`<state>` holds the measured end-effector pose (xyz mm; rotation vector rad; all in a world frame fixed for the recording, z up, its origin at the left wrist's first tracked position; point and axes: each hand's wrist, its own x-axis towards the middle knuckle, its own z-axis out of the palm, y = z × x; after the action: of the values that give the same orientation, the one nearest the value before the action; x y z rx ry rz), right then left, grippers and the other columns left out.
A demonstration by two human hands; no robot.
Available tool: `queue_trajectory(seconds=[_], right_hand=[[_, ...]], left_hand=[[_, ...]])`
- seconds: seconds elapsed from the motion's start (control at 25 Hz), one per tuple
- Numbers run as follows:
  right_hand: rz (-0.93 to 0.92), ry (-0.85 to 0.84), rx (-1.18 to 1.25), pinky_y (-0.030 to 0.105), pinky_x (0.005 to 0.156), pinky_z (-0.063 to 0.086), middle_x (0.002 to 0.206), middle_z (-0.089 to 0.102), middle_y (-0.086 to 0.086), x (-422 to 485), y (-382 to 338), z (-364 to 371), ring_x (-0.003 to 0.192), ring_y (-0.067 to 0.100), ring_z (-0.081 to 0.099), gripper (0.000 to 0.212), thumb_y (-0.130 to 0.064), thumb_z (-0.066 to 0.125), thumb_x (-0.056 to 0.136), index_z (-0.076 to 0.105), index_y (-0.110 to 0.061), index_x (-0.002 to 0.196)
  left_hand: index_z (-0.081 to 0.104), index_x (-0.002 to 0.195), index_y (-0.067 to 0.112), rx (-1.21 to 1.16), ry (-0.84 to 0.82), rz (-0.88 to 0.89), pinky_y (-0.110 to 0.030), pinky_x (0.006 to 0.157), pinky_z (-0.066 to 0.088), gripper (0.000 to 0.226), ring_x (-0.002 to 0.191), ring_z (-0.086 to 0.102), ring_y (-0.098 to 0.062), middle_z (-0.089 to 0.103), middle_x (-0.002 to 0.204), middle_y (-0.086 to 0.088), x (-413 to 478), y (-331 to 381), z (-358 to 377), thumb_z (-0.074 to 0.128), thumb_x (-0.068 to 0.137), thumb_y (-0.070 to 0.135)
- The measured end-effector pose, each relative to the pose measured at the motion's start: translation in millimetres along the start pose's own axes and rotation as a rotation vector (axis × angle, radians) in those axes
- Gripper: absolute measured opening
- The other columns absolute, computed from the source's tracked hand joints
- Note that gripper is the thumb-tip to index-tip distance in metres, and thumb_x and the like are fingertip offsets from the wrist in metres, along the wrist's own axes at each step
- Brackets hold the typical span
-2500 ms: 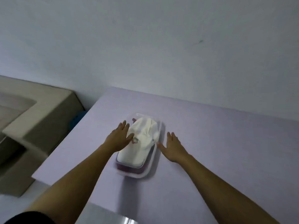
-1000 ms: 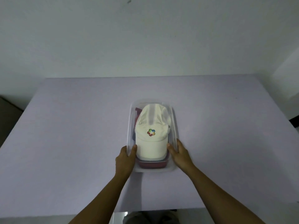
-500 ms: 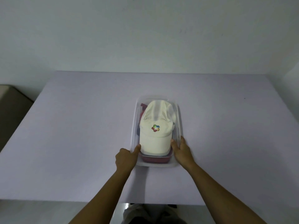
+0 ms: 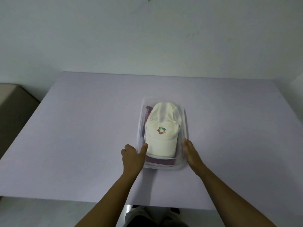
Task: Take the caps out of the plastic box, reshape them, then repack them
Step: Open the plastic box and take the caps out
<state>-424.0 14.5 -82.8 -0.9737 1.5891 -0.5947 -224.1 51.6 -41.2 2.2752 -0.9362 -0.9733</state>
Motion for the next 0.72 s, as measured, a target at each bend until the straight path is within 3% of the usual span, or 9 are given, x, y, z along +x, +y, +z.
queue_trajectory(seconds=[0.12, 0.2, 0.24, 0.36, 0.48, 0.56, 0.72], right_hand=[[0.142, -0.056, 0.353, 0.050, 0.108, 0.034, 0.142, 0.042, 0.001, 5, 1, -12, 0.131, 0.029, 0.040, 0.073, -0.067, 0.013, 0.087, 0.031, -0.025, 0.144], [0.135, -0.042, 0.353, 0.051, 0.103, 0.038, 0.137, 0.044, 0.000, 5, 2, -16, 0.127, 0.031, 0.044, 0.058, -0.058, 0.024, 0.094, 0.031, -0.028, 0.143], [0.122, -0.042, 0.292, 0.051, 0.103, 0.039, 0.141, 0.042, 0.001, 5, 5, -16, 0.127, 0.030, 0.044, 0.055, -0.052, 0.035, 0.095, 0.028, -0.030, 0.145], [0.015, -0.118, 0.078, 0.051, 0.101, 0.043, 0.150, 0.030, -0.003, 2, 16, -15, 0.136, 0.024, 0.034, 0.072, -0.032, 0.062, 0.088, 0.019, -0.041, 0.144], [-0.086, -0.162, -0.053, 0.034, 0.079, 0.055, 0.157, 0.018, -0.003, 2, 22, -13, 0.136, 0.020, 0.033, 0.078, -0.009, 0.054, 0.092, 0.007, -0.043, 0.145], [-0.082, -0.164, -0.056, 0.028, 0.069, 0.054, 0.157, 0.017, -0.004, 1, 21, -12, 0.132, 0.019, 0.036, 0.078, -0.005, 0.049, 0.093, 0.004, -0.039, 0.148], [-0.075, -0.170, -0.055, 0.036, 0.077, 0.054, 0.157, 0.017, -0.002, 1, 19, -5, 0.131, 0.021, 0.040, 0.078, -0.006, 0.050, 0.093, 0.004, -0.039, 0.148]], left_hand=[[0.039, 0.110, 0.015, -0.514, -0.117, -0.131, -0.025, 0.071, 0.049, 0.039, 0.084, 0.057, -0.019, 0.055, 0.100, -0.008, -10, 16, 1, 0.067, 0.086, 0.028], [0.041, 0.118, 0.017, -0.741, -0.156, -0.133, -0.028, 0.072, 0.050, 0.044, 0.091, 0.060, -0.024, 0.060, 0.101, -0.008, -11, 21, -4, 0.068, 0.083, 0.017], [0.042, 0.121, 0.015, -0.785, -0.147, -0.105, -0.029, 0.072, 0.050, 0.046, 0.089, 0.061, -0.025, 0.062, 0.098, -0.008, -7, 21, -10, 0.068, 0.083, 0.014], [0.046, 0.125, 0.015, -0.902, -0.116, 0.011, -0.033, 0.074, 0.051, 0.042, 0.081, 0.063, -0.025, 0.067, 0.088, -0.010, 14, 12, -50, 0.062, 0.087, 0.005], [0.050, 0.127, 0.020, -0.933, -0.045, 0.091, -0.028, 0.072, 0.049, 0.042, 0.068, 0.067, -0.013, 0.070, 0.071, 0.001, 47, -13, -106, 0.056, 0.090, 0.001], [0.050, 0.130, 0.020, -0.910, -0.008, 0.090, -0.027, 0.073, 0.049, 0.044, 0.062, 0.068, -0.007, 0.070, 0.065, 0.007, 68, -35, -139, 0.054, 0.090, 0.001], [0.046, 0.138, 0.015, -0.875, 0.020, -0.005, -0.028, 0.077, 0.050, 0.050, 0.064, 0.068, -0.009, 0.070, 0.074, 0.003, 97, -78, -159, 0.056, 0.091, 0.003]])
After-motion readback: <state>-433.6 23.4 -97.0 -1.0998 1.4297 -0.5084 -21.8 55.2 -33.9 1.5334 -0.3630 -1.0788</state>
